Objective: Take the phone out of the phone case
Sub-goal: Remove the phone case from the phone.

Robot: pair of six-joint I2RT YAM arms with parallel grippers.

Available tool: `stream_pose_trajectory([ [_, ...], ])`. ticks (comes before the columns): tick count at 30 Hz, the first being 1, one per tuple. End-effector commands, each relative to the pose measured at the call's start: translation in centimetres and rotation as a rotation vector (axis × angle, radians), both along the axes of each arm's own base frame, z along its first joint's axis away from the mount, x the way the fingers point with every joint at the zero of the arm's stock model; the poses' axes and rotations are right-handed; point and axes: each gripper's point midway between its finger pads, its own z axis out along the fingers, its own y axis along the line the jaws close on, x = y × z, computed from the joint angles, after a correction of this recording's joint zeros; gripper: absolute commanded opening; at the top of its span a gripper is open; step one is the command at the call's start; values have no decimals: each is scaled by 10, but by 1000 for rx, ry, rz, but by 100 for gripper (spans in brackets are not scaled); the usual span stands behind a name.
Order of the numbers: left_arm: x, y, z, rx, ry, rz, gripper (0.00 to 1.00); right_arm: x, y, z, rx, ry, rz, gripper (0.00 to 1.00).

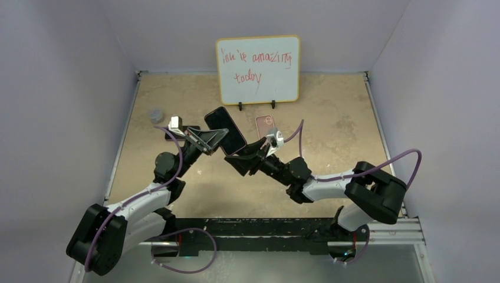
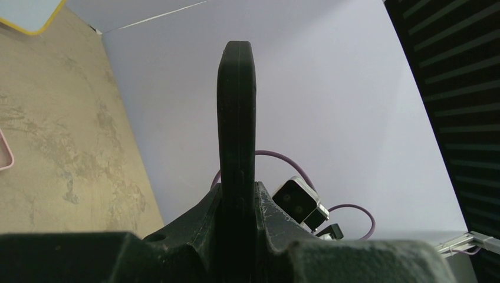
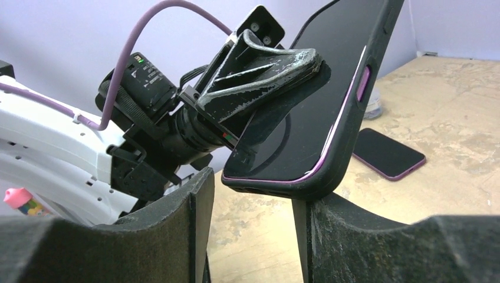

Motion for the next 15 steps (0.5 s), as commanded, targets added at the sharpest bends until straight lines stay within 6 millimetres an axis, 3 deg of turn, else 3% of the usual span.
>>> stream_pose_trajectory([
  [1,-11,2,36,-51,-129,-9,0,4,-9,39,142,-58,-48,52],
  [9,-13,0,36,-51,-128,-21,0,7,-9,39,149,-48,-64,48],
  [15,-16,-2,37,-55,-124,-36,0,9,-9,28,87,-70,-86,32],
])
